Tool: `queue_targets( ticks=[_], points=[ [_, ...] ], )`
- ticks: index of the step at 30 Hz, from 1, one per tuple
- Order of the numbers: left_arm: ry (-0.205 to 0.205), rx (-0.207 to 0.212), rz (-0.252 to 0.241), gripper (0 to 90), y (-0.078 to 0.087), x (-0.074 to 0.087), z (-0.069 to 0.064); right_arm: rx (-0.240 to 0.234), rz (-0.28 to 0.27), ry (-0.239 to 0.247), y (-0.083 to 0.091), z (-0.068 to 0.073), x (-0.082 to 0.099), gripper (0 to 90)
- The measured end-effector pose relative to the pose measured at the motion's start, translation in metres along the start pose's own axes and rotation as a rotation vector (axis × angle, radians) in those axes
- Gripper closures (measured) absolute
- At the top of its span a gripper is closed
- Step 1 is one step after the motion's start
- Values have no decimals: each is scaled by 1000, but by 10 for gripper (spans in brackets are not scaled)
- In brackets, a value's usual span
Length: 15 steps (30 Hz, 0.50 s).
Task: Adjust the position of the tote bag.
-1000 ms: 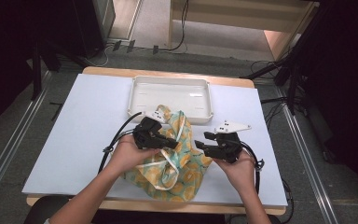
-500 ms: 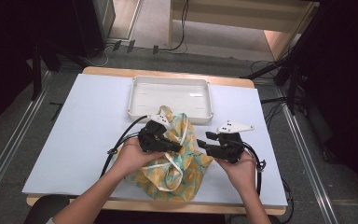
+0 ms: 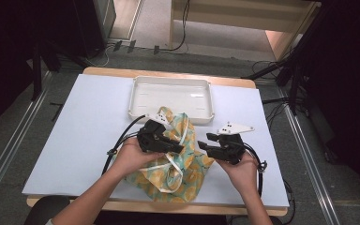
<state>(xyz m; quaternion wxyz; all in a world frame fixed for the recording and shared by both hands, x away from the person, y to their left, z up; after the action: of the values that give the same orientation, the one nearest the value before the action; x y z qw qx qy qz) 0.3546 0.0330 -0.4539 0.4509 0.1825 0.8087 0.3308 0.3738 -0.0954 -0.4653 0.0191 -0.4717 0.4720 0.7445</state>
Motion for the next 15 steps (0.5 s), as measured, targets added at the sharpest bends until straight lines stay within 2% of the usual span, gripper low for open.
queue_targets(
  ticks=[6, 11, 15],
  points=[
    [0, 7, -20, 605, 9, -4, -3, -3, 8, 8, 0, 2, 0, 519],
    [-10, 3, -10, 467, 16, -6, -4, -11, 9, 10, 0, 5, -1, 519],
    [-7, -6, -19, 409, 22, -8, -3, -18, 7, -9, 3, 6, -2, 527]
  ],
)
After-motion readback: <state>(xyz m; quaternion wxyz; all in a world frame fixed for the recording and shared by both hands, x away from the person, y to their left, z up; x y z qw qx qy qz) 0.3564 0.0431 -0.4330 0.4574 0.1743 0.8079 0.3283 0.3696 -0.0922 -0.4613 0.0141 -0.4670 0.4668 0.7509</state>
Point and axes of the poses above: each handheld gripper's, and its own axes: y roughly backward along the jaws, x roughly out of its underside, z roughly to its left, the point moved 10 cm from there along -y, roughly forward along the jaws, and after that the axes turned 7 degrees about z, right-handed, at the moved point
